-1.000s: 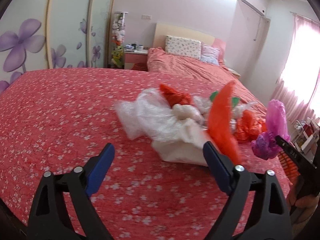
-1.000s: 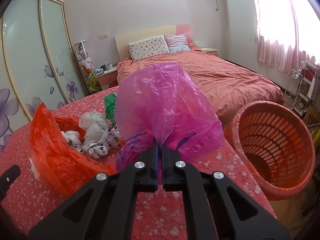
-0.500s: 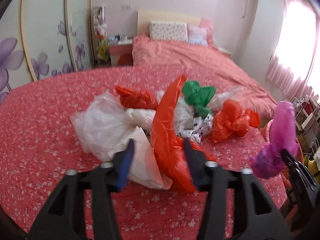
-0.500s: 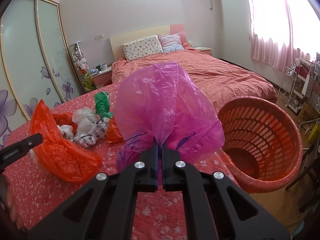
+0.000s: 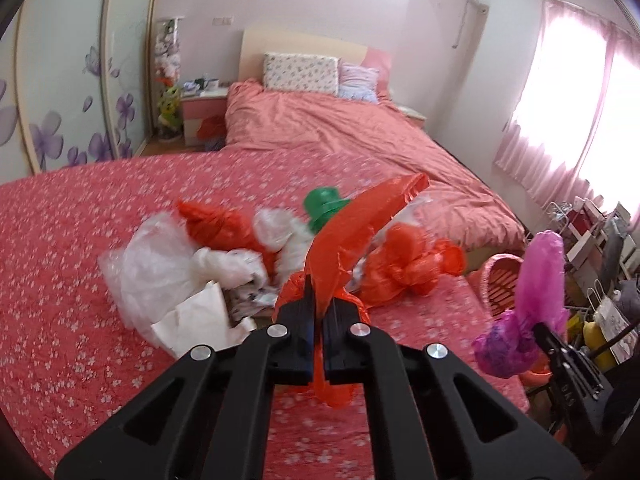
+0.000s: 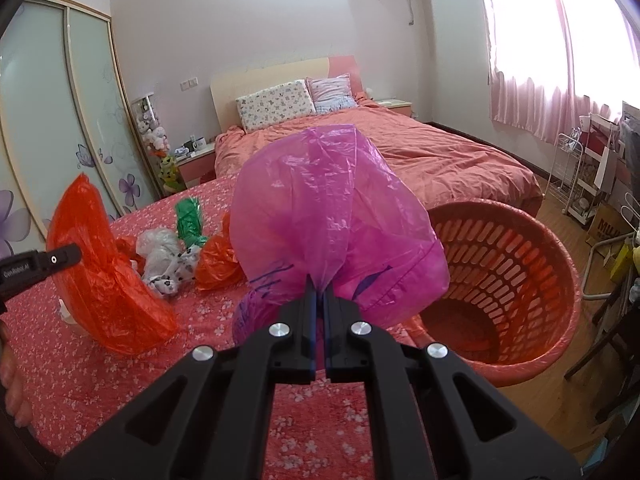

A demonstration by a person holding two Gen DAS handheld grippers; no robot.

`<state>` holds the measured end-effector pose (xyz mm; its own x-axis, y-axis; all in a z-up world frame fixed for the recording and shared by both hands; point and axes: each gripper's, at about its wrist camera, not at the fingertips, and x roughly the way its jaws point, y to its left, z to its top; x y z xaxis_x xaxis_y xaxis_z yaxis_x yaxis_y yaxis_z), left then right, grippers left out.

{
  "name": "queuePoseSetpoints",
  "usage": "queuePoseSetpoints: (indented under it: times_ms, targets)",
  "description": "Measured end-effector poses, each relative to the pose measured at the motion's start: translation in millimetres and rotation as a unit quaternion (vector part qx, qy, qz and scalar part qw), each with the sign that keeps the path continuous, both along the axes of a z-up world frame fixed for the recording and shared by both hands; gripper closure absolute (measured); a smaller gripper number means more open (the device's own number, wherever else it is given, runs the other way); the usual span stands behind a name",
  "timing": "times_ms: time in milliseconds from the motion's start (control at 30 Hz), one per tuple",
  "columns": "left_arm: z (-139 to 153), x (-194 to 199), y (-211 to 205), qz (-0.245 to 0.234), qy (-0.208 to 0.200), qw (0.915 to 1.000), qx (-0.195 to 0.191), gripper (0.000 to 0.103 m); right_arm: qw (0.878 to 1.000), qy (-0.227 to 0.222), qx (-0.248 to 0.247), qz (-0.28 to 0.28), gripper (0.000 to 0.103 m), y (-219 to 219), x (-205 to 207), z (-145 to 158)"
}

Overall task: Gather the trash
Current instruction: 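Grasp the red-orange bag with the left tool while the right tool holds the pink bag, then carry both bags over the orange basket and open both tools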

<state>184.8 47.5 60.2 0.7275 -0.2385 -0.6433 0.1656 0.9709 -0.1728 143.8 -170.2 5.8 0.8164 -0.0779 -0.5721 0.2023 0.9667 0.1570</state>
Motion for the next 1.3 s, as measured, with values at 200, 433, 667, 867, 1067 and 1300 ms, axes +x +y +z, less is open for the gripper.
queuePoseSetpoints:
  times_ms: [200,433,667,867,1067,1300]
  targets:
    - [9.9,-6.4,-29.2,-0.034,-0.008,0.9992,-0.019,0.100,1.000,-0.009,0.001,-0.012,0.099,-17.5,-11.4,6.0]
    - [11.2,-8.9,-71.6,-0.080,-0.011,0.9954,-0.050,0.101,0.999,-0.016,-0.009,-0.048,0.099,-50.1,-25.8,9.4]
    - [11.7,-2.0,-127.9,-0.128,-0.012,0.9885,-0.079,0.100,0.996,-0.020,-0.009,-0.091,0.099,-95.6,-33.1,7.3]
    - [2.3,7.1,-168.1,-0.165,0.000,0.9818,-0.094,0.100,0.992,-0.020,-0.009,-0.125,0.099,-131.2,-33.6,2.1]
    - [-11.2,12.4,-205.8,-0.193,0.015,0.9766,-0.093,0.100,0.990,-0.015,-0.005,-0.142,0.099,-154.7,-27.8,-6.1]
    - [-21.1,16.8,-226.4,-0.216,0.028,0.9717,-0.093,0.100,0.988,-0.009,0.005,-0.154,0.099,-175.8,-19.5,-18.3]
